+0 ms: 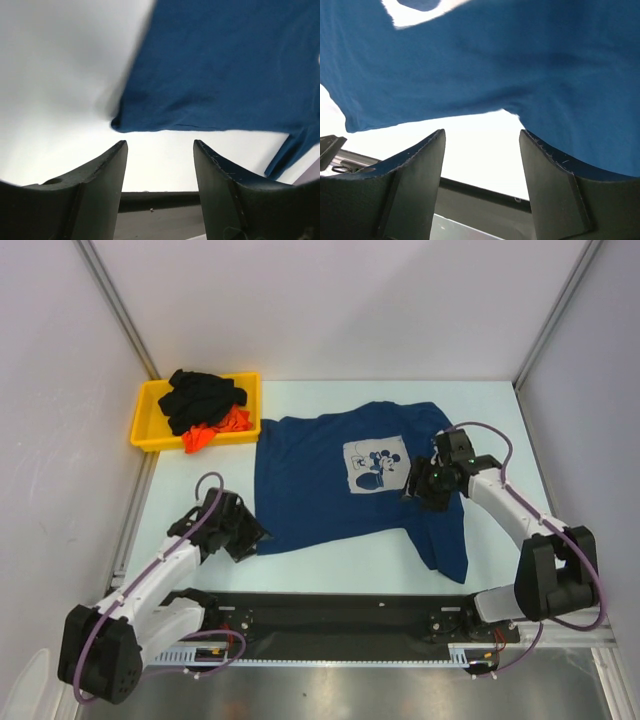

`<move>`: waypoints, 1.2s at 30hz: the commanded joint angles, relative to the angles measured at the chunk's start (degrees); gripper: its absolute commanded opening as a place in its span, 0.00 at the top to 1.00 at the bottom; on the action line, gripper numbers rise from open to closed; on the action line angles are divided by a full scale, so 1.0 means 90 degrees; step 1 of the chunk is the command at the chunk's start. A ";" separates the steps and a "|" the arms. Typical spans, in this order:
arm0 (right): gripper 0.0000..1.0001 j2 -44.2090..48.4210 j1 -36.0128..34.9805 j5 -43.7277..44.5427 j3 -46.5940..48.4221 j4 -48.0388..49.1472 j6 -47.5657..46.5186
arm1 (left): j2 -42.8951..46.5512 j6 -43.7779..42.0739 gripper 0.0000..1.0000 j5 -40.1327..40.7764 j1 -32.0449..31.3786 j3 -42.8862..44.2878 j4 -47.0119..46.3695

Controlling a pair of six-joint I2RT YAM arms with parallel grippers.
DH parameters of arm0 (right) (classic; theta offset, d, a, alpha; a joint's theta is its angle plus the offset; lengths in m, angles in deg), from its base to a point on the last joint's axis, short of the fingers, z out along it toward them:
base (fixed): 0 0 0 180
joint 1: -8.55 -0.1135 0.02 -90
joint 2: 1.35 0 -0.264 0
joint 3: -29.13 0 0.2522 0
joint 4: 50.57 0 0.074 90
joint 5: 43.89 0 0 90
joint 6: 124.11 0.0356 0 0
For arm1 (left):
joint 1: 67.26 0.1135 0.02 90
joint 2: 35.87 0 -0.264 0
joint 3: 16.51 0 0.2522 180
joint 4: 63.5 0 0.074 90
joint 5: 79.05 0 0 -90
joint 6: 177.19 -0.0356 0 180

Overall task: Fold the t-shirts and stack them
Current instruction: Flatten the tshirt out

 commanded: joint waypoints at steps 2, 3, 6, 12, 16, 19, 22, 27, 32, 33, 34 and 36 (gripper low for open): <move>0.33 0.0541 0.0189 0.0520 0.0273 -0.0635 -0.0055 | 0.0230 0.1228 0.40 0.0498 -0.0158 -0.0303 0.0077; 0.33 0.0590 0.0189 0.0530 0.0341 -0.0694 -0.0123 | 0.0249 0.1287 0.41 0.0498 -0.0178 -0.0342 0.0087; 0.33 0.0747 0.0179 0.0433 0.0342 -0.0802 -0.0241 | 0.0279 0.1638 0.41 0.0557 -0.0295 -0.0498 0.0214; 0.34 0.1001 0.0179 0.0442 0.0176 -0.0841 -0.0270 | 0.0299 0.1991 0.44 0.0693 -0.0315 -0.0821 0.0087; 0.34 0.1099 0.0198 0.0540 0.0117 -0.0890 -0.0358 | 0.0220 0.1884 0.44 0.1064 -0.0315 -0.0792 0.0097; 0.34 0.1157 0.0237 0.0559 0.0088 -0.0939 -0.0407 | 0.0249 0.1855 0.44 0.1181 -0.0305 -0.0792 0.0049; 0.34 0.1196 0.0276 0.0511 0.0039 -0.0900 -0.0456 | 0.0240 0.1796 0.47 0.1162 -0.0305 -0.0811 -0.0010; 0.34 0.1177 0.0413 0.0394 0.0020 -0.0900 -0.0485 | -0.0053 0.1718 0.51 0.1094 -0.0305 -0.0773 -0.0225; 0.34 0.1148 0.0481 0.0335 0.0000 -0.0851 -0.0524 | -0.0317 0.1669 0.48 0.1133 -0.0296 -0.0782 -0.0303; 0.34 0.1148 0.0482 0.0325 0.0000 -0.0851 -0.0524 | -0.0317 0.1669 0.48 0.1123 -0.0295 -0.0792 -0.0313; 0.34 0.1148 0.0501 0.0315 0.0000 -0.0851 -0.0534 | -0.0327 0.1669 0.49 0.1104 -0.0295 -0.0763 -0.0265; 0.34 0.1167 0.0511 0.0306 0.0010 -0.0860 -0.0543 | -0.0239 0.1581 0.49 0.1191 -0.0295 -0.0530 -0.0070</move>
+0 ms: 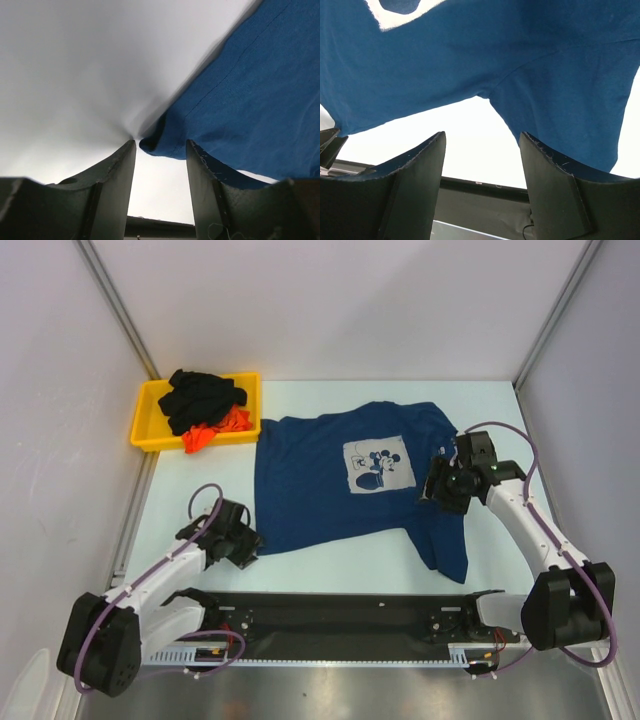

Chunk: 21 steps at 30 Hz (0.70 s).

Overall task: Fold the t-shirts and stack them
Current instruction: Flatten the tshirt out

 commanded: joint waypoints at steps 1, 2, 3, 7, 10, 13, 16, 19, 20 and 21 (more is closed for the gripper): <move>0.34 0.0159 0.0049 -0.0071 -0.0012 0.0016 -0.0119 | 0.0026 -0.0233 0.49 0.0320 -0.0021 0.0207 0.0421; 0.34 0.0188 0.0059 -0.0071 -0.0032 0.0026 -0.0128 | 0.0133 -0.0233 0.47 0.0388 -0.0011 0.0208 0.0374; 0.34 0.0198 0.0069 -0.0081 -0.0051 0.0036 -0.0128 | 0.0143 -0.0224 0.47 0.0398 0.0027 0.0189 0.0374; 0.34 0.0208 0.0137 -0.0130 -0.0129 0.0065 -0.0119 | -0.0188 -0.0175 0.47 0.0018 0.0125 0.0033 0.0296; 0.34 0.0237 0.0166 -0.0130 -0.0120 0.0094 -0.0109 | -0.0247 -0.0058 0.46 -0.0158 0.0125 -0.0192 0.0149; 0.34 0.0247 0.0186 -0.0130 -0.0120 0.0094 -0.0119 | -0.0227 -0.0067 0.46 -0.0139 0.0125 -0.0212 0.0042; 0.34 0.0257 0.0206 -0.0139 -0.0139 0.0085 -0.0099 | -0.0383 -0.0155 0.47 -0.0081 0.0135 -0.0047 0.0139; 0.34 0.0286 0.0216 -0.0130 -0.0129 0.0065 -0.0109 | -0.0452 -0.0155 0.48 -0.0051 0.0125 -0.0026 0.0149; 0.34 0.0306 0.0225 -0.0101 -0.0120 0.0046 -0.0109 | -0.0452 -0.0136 0.51 -0.0022 0.0125 -0.0055 0.0130; 0.34 0.0335 0.0225 -0.0100 -0.0129 0.0045 -0.0109 | -0.0443 -0.0126 0.54 -0.0012 0.0135 -0.0094 0.0100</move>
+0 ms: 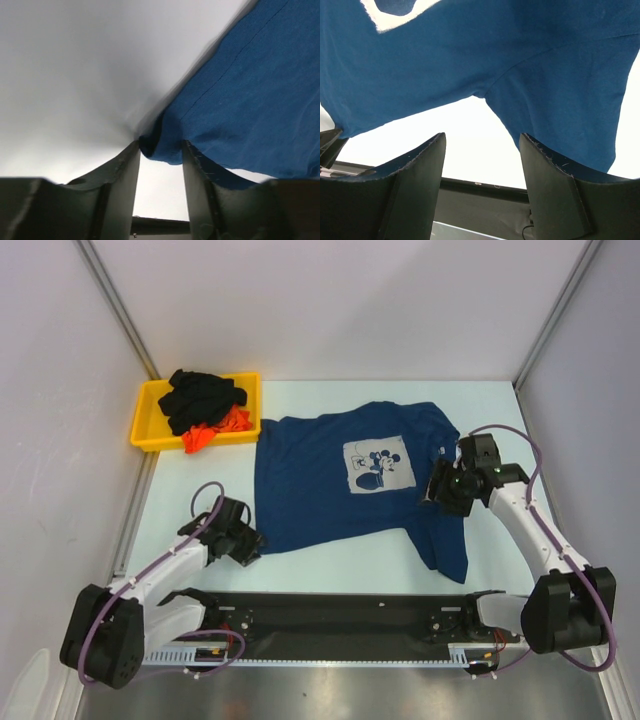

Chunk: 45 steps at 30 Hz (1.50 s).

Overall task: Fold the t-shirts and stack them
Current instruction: Flatten the tshirt out

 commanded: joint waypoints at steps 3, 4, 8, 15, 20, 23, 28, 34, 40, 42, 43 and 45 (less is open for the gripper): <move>0.34 0.0260 0.0072 -0.0013 0.0016 0.0004 -0.0084 | -0.0112 -0.0026 0.60 0.0321 0.0062 -0.0185 0.0314; 0.34 0.0270 0.0082 -0.0003 0.0016 -0.0006 -0.0075 | -0.0112 -0.0055 0.61 0.0340 0.0072 -0.0204 0.0314; 0.34 0.0280 0.0092 -0.0003 0.0016 -0.0016 -0.0065 | -0.0044 -0.0143 0.81 0.0331 0.0189 -0.0263 0.0275; 0.34 0.0036 0.0180 0.0085 0.0036 -0.0230 -0.0007 | 0.0044 -0.1254 1.00 0.0867 0.0384 0.0476 0.0548; 0.35 -0.0413 0.0443 -0.0022 0.0036 -0.0718 0.0023 | -0.0336 -0.2924 1.00 0.1668 0.0608 0.1464 0.0939; 0.42 -0.0521 0.0756 -0.0539 -0.0237 -0.0787 0.0188 | -0.0580 -0.3920 1.00 0.1708 0.0862 0.1846 0.0734; 0.55 -0.0687 0.0795 -0.0493 -0.0472 -0.1177 0.0443 | -0.0962 -0.4957 1.00 0.1357 0.0971 0.2237 0.0208; 0.52 -0.0610 0.0795 -0.0423 -0.0967 -0.1861 0.0383 | -0.1575 -0.5367 0.99 0.0713 0.0971 0.2792 -0.0311; 0.57 -0.0148 0.0795 0.0543 -0.1302 -0.2008 0.1165 | -0.1704 -0.5398 1.00 0.0312 0.0971 0.2901 -0.0467; 0.57 -0.0189 0.0795 0.0457 -0.1651 -0.1804 0.1447 | -0.1714 -0.5368 1.00 0.0185 0.0971 0.2930 -0.0526; 0.58 -0.0189 0.0795 0.0446 -0.1770 -0.1774 0.1536 | -0.1762 -0.5378 0.99 0.0078 0.0971 0.2959 -0.0516; 0.59 -0.0092 0.0795 0.0446 -0.1820 -0.1744 0.1634 | -0.1801 -0.5446 1.00 0.0028 0.0971 0.3076 -0.0438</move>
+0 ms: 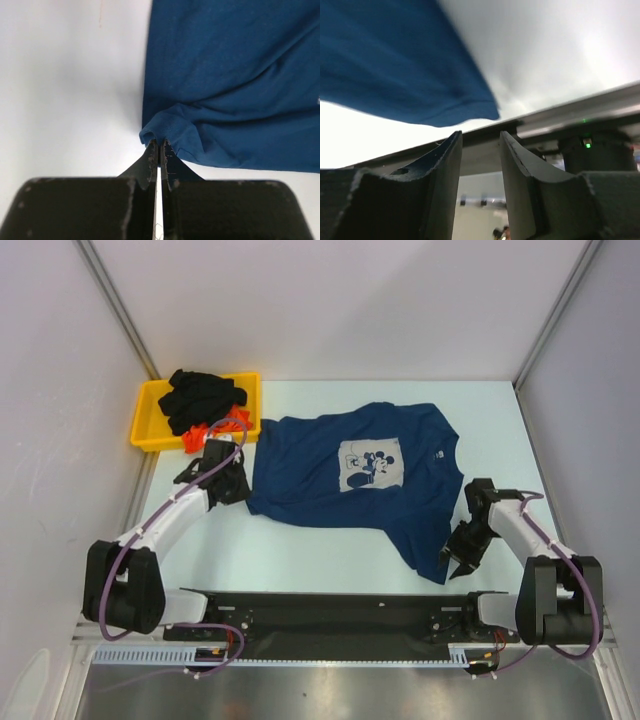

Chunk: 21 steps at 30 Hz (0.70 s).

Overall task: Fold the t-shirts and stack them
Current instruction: Flatten the tshirt out

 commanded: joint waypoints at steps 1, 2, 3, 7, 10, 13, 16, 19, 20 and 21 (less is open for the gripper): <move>0.59 0.0110 0.0008 0.0295 -0.0137 -0.0088 0.0592 | -0.0072 -0.0237 1.00 -0.0302 0.0036 0.0405 -0.0125; 0.59 0.0226 0.0008 0.0335 -0.0146 -0.0098 0.0641 | -0.0073 -0.0247 0.99 -0.0302 0.0036 0.0425 -0.0086; 0.59 0.0247 0.0008 0.0412 -0.0146 -0.0098 0.0700 | -0.0053 -0.0276 1.00 -0.0302 0.0045 0.0454 -0.0085; 0.57 0.0072 -0.0001 0.0608 -0.0215 0.0156 0.0788 | -0.0024 -0.0344 1.00 -0.0468 0.0036 0.0503 -0.0056; 0.58 -0.0036 -0.0001 0.0862 -0.0282 0.0293 0.0905 | 0.0015 -0.0345 1.00 -0.0517 0.0045 0.0464 -0.0017; 0.60 0.0052 -0.0001 0.0843 -0.0468 0.0487 0.1120 | 0.0122 -0.0344 1.00 -0.0546 0.0036 0.0357 -0.0056; 0.61 0.0061 -0.0021 0.0862 -0.0605 0.0615 0.1257 | 0.0171 -0.0344 1.00 -0.0517 0.0045 0.0328 -0.0046; 0.61 0.0197 -0.0099 0.0872 -0.0800 0.0810 0.1413 | 0.0211 -0.0315 1.00 -0.0546 0.0045 0.0328 -0.0075; 0.61 0.0247 -0.0109 0.0882 -0.0859 0.0907 0.1481 | 0.0220 -0.0315 1.00 -0.0546 0.0045 0.0328 -0.0076; 0.61 0.0286 -0.0128 0.0863 -0.0965 0.0957 0.1530 | 0.0220 -0.0325 1.00 -0.0546 0.0045 0.0328 -0.0085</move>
